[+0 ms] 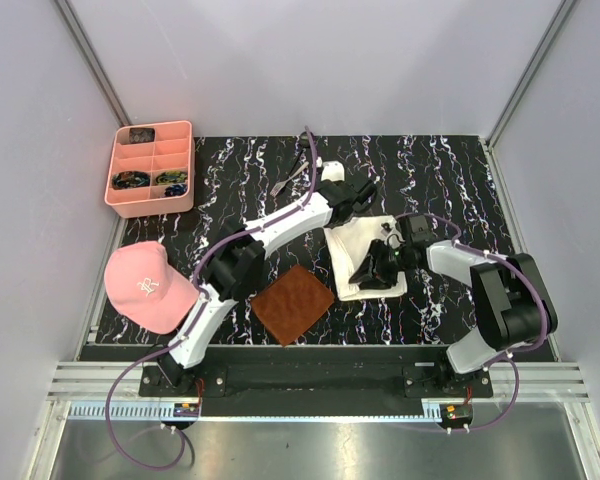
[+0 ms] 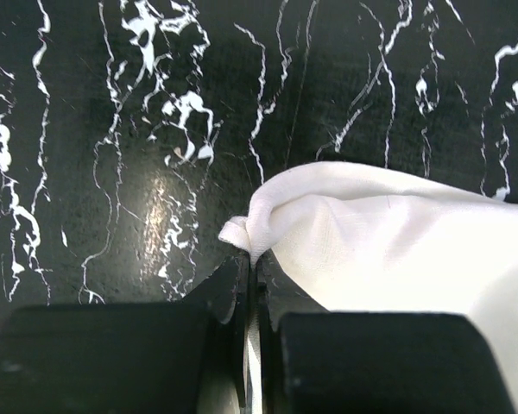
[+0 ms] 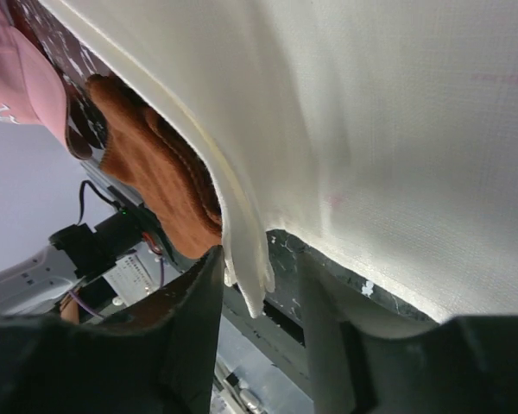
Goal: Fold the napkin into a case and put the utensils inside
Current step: Fold the lower triangle-folded napkin at the center of the board.
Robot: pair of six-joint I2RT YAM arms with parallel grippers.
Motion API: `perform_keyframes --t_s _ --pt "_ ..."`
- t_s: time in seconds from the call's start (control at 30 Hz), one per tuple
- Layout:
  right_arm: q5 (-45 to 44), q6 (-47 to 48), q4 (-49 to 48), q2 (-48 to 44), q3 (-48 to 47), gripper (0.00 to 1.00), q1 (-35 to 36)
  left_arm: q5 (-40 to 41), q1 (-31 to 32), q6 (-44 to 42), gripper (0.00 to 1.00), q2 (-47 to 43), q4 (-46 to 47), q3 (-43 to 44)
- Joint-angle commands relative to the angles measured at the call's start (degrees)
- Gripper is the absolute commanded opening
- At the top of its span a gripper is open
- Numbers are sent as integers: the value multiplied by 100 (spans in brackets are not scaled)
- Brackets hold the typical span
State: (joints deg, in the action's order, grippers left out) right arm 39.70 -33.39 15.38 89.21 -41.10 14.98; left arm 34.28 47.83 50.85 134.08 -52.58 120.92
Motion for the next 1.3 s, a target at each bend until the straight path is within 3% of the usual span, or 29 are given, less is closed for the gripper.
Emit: perform_keyframes --t_s 0.0,0.1,0.27,0.37,0.43,0.47,0.57,1.27 --pt "389 104 237 27 -451 51 -171 325 -37 109 0 -435 309 -86" --pt "337 95 290 -79 -662 59 -276 237 -37 127 0 -400 327 -86" --pt "187 139 290 613 -1522 57 -531 228 7 144 0 -435 380 -139" --pt "241 148 255 1289 -2164 43 -672 237 15 118 0 -479 380 -165" --pt "178 236 273 1790 -2682 18 -672 254 15 101 0 -532 397 -201" --pt "291 245 299 1950 -2840 11 -681 246 24 92 0 -541 423 -227" --pt "381 306 308 2390 -3289 1 -672 219 33 83 0 -550 441 -236" --pt "617 192 176 3550 -4238 0 -426 114 112 -66 0 -550 749 -315"
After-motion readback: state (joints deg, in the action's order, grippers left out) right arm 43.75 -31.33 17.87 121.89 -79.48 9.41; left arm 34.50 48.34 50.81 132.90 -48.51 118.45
